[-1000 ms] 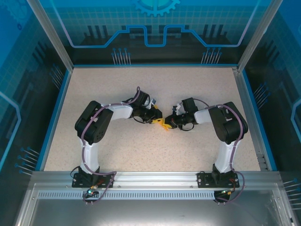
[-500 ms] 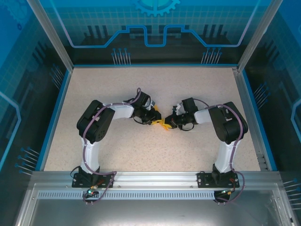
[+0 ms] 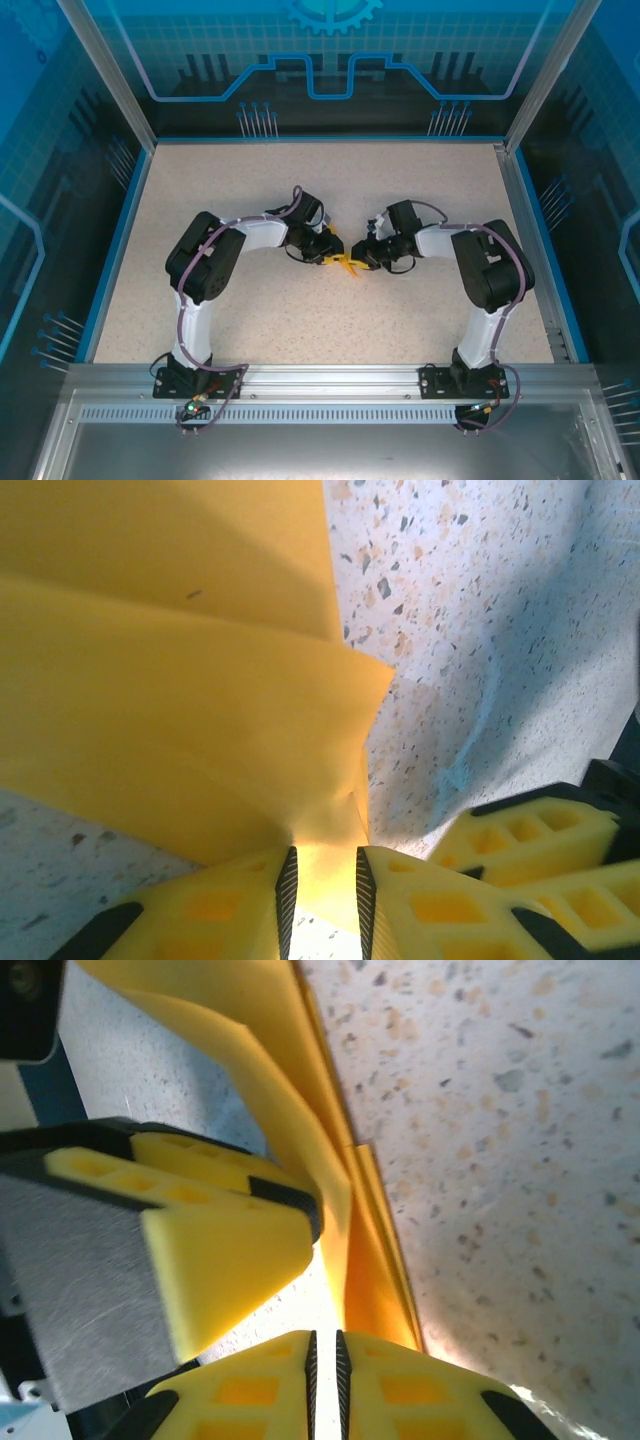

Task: Fold a paper plane with a square sheet of paper (pick it up from the middle)
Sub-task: Fold the wing for the fifth time at the center of the table.

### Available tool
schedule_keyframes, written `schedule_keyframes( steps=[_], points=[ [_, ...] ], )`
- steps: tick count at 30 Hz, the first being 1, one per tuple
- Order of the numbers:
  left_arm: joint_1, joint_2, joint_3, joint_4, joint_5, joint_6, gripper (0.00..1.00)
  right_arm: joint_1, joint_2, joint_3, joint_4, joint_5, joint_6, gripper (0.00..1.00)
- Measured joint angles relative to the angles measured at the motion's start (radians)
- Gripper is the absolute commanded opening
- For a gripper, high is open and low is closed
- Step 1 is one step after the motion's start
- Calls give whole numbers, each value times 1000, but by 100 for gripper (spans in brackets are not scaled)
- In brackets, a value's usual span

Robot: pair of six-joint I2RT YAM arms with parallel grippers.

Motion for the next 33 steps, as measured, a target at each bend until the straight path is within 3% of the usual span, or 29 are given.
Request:
schedule_keyframes(
  steps=[7, 14, 33],
  points=[
    [0, 2, 6, -10, -1, 0, 27, 8, -6, 14, -85, 17, -79, 21],
    [0, 3, 10, -19, -1, 0, 27, 25, 11, 42, -116, 24, -114, 16],
    [-1, 13, 55, -80, -8, 4, 27, 29, 52, 55, -137, 38, -136, 17]
  ],
)
